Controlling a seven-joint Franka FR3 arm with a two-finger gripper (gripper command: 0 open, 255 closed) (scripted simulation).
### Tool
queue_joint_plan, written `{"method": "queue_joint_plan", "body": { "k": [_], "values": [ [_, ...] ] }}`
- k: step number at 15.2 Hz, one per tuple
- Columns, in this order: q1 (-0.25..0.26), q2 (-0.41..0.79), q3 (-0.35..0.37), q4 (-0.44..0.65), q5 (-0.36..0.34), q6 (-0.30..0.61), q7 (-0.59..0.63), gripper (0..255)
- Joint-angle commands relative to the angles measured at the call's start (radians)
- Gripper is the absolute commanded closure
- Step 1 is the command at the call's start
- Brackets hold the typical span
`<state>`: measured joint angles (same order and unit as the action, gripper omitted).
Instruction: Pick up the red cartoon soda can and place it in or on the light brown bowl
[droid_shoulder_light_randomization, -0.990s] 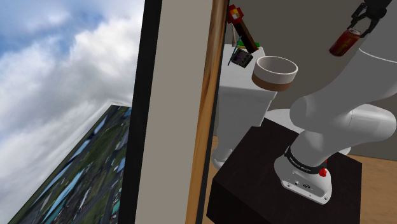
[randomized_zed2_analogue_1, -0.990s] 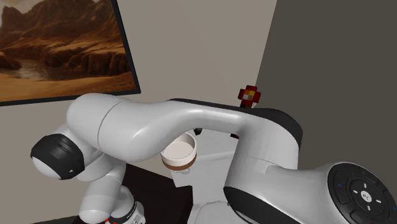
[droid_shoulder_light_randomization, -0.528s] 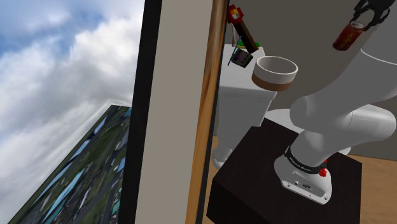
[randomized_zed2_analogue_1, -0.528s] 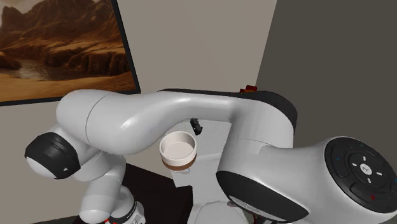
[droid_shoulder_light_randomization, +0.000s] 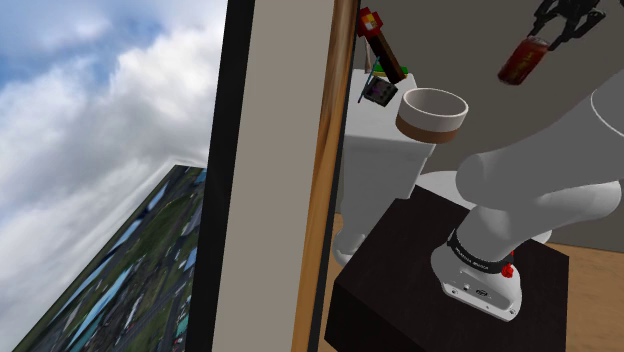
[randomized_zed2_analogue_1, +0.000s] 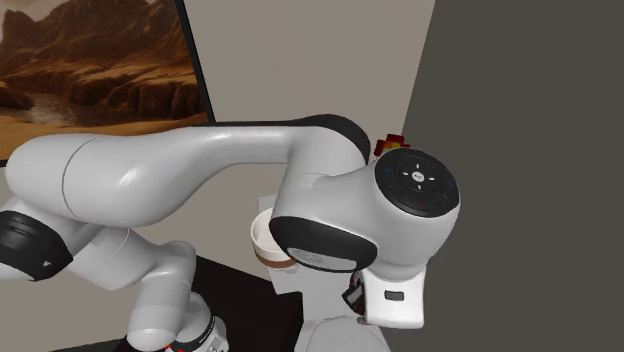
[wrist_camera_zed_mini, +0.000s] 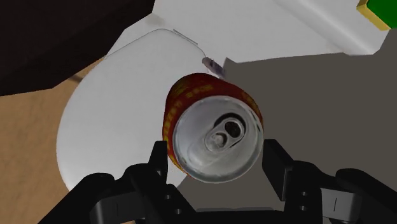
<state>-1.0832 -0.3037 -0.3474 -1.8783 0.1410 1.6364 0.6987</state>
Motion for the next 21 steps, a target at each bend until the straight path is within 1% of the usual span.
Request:
{"method": "queue_joint_plan", "body": {
  "k": [1,5,9,14,19,21],
  "values": [
    [0.004,-0.070,0.032,-0.066,-0.015,0.006,0.043,255],
    [0.010,-0.198,0.103,-0.178,-0.023,0.007,0.129,255],
    [0.017,-0.313,0.176,-0.270,-0.013,-0.003,0.213,255],
    [0.032,-0.442,0.269,-0.360,0.022,-0.025,0.317,255],
    [0.056,-0.551,0.365,-0.421,0.076,-0.054,0.424,255],
    [0.060,-0.570,0.379,-0.444,0.085,-0.046,0.436,255]
  ]
}}
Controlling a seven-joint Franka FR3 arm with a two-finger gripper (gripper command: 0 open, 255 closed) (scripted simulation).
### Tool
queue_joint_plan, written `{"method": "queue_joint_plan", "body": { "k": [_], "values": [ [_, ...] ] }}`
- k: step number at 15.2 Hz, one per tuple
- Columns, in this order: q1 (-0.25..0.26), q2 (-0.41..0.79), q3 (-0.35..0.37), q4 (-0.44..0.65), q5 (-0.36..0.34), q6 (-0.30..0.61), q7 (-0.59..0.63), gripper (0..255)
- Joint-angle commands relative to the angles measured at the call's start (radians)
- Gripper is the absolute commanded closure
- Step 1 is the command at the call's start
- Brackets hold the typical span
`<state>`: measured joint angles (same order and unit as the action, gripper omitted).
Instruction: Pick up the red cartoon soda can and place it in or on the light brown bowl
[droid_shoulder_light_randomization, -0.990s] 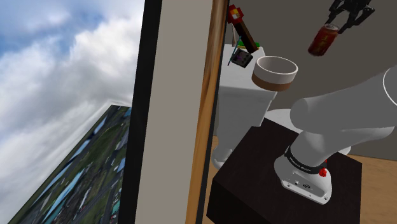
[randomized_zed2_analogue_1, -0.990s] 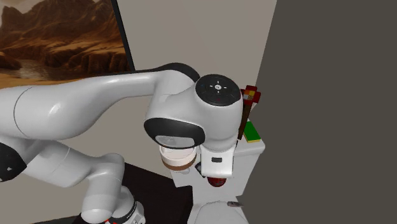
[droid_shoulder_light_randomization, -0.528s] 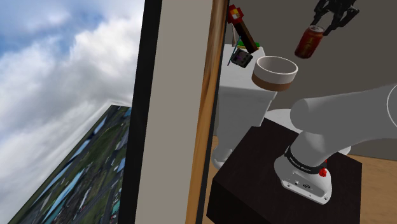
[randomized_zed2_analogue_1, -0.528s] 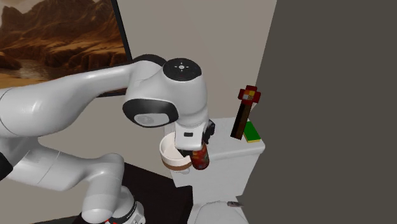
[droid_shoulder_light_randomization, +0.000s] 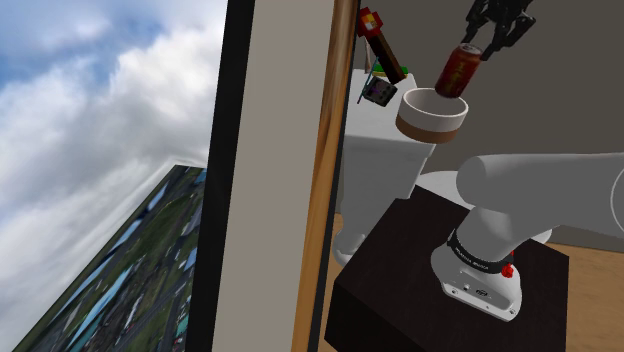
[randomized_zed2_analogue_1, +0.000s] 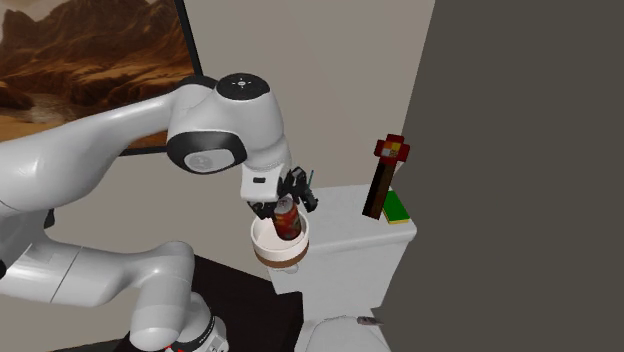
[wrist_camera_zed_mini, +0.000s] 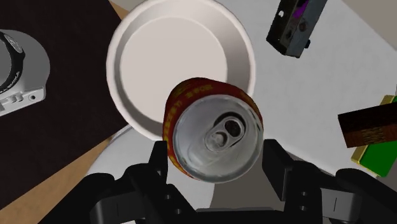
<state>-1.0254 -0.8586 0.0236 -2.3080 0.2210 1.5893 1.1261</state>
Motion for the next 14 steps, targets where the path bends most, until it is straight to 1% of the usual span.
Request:
{"method": "queue_joint_plan", "body": {
  "k": [1,14],
  "values": [
    [0.002,-0.021,0.009,-0.031,0.006,0.012,0.006,255],
    [0.002,-0.076,0.020,-0.236,0.019,0.159,-0.023,255]
  ]
}}
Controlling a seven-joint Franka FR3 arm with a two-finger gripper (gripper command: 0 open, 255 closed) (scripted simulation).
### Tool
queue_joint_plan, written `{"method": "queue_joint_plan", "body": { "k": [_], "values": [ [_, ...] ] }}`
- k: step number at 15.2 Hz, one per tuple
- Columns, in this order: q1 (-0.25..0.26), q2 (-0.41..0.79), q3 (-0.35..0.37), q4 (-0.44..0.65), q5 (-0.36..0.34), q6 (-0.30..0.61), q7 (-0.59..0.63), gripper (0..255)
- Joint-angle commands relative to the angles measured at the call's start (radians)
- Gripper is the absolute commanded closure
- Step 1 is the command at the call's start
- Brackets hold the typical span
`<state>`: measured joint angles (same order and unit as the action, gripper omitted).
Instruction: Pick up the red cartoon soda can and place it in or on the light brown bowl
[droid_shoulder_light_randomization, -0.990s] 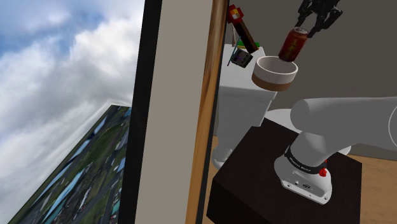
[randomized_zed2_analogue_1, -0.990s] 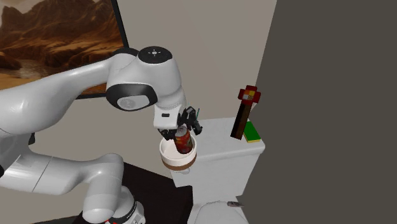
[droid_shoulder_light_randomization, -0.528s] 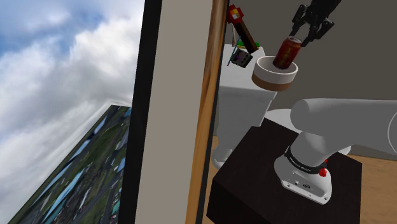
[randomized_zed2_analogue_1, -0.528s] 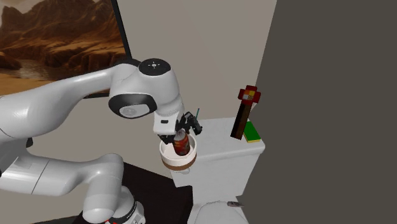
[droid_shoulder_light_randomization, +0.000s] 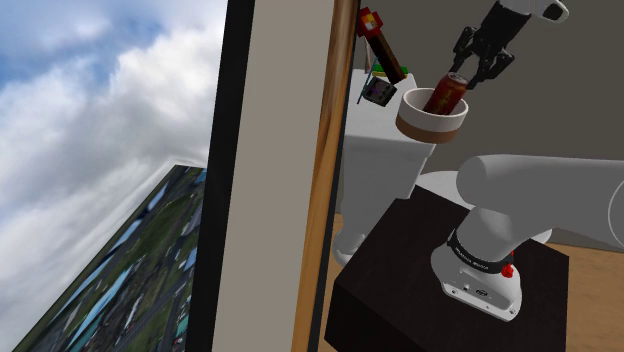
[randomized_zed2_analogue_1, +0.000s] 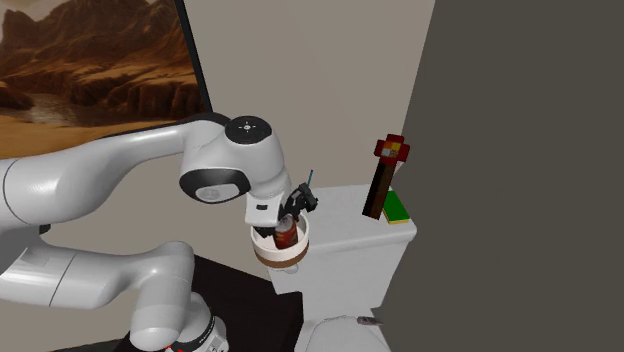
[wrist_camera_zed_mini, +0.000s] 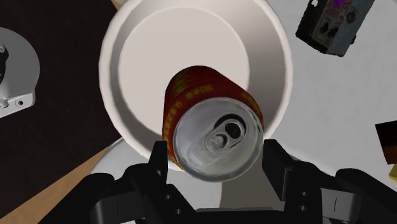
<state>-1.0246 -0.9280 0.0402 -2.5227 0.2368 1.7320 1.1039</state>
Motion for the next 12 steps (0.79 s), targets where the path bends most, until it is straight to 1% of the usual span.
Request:
{"method": "queue_joint_plan", "body": {
  "k": [1,8,9,12],
  "values": [
    [0.001,-0.010,0.005,-0.036,0.005,0.027,-0.003,255],
    [0.001,-0.010,0.005,-0.036,0.005,0.027,-0.003,255],
    [0.001,-0.009,0.004,-0.035,0.004,0.027,-0.003,0],
    [0.001,-0.010,0.004,-0.035,0.004,0.026,-0.003,0]
  ]
}}
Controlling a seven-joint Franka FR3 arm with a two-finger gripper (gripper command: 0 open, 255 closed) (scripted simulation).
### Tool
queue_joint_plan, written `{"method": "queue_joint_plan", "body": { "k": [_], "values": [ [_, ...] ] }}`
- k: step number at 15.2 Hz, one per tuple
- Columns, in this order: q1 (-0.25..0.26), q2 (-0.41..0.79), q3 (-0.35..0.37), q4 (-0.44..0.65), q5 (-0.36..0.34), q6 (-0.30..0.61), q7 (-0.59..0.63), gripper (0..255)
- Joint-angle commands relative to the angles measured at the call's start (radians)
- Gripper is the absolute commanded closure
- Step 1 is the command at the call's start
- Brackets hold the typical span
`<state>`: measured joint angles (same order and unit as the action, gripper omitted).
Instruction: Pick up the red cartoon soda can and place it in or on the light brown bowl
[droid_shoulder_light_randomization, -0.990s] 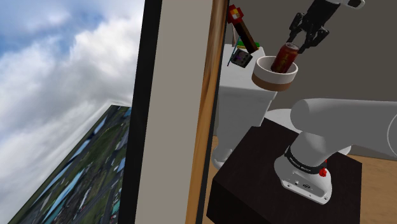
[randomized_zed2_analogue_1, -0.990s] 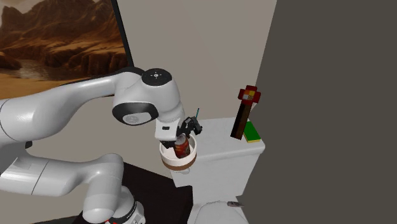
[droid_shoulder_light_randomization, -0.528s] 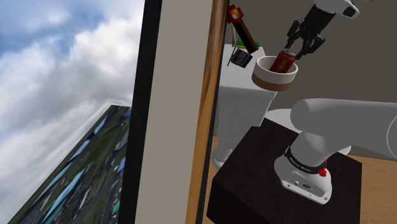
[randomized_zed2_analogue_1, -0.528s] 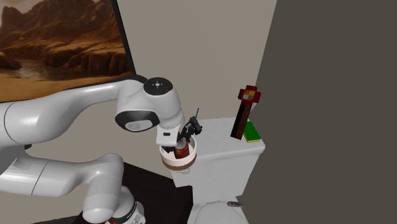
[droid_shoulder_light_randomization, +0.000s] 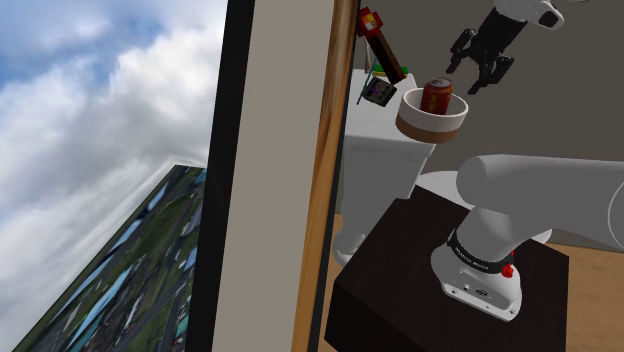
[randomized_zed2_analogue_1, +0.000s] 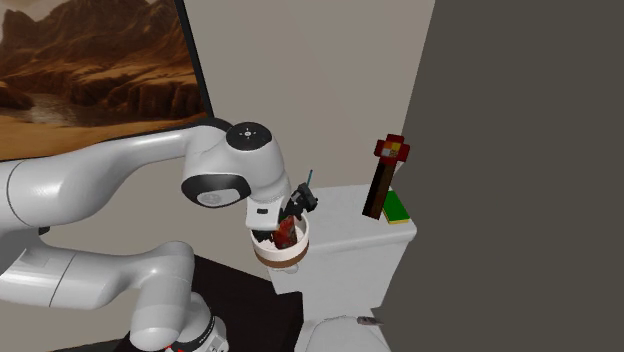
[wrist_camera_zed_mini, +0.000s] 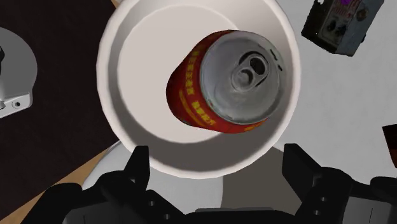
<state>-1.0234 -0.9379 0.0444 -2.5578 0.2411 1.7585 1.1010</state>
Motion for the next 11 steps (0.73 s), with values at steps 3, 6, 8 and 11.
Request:
{"method": "queue_joint_plan", "body": {
  "k": [3,6,8,11],
  "values": [
    [-0.002,0.002,-0.007,0.033,-0.006,-0.032,0.001,0],
    [-0.007,0.013,-0.027,0.131,-0.022,-0.120,0.005,0],
    [-0.007,0.013,-0.027,0.131,-0.022,-0.120,0.005,0],
    [-0.007,0.013,-0.027,0.131,-0.022,-0.120,0.005,0]
  ]
}}
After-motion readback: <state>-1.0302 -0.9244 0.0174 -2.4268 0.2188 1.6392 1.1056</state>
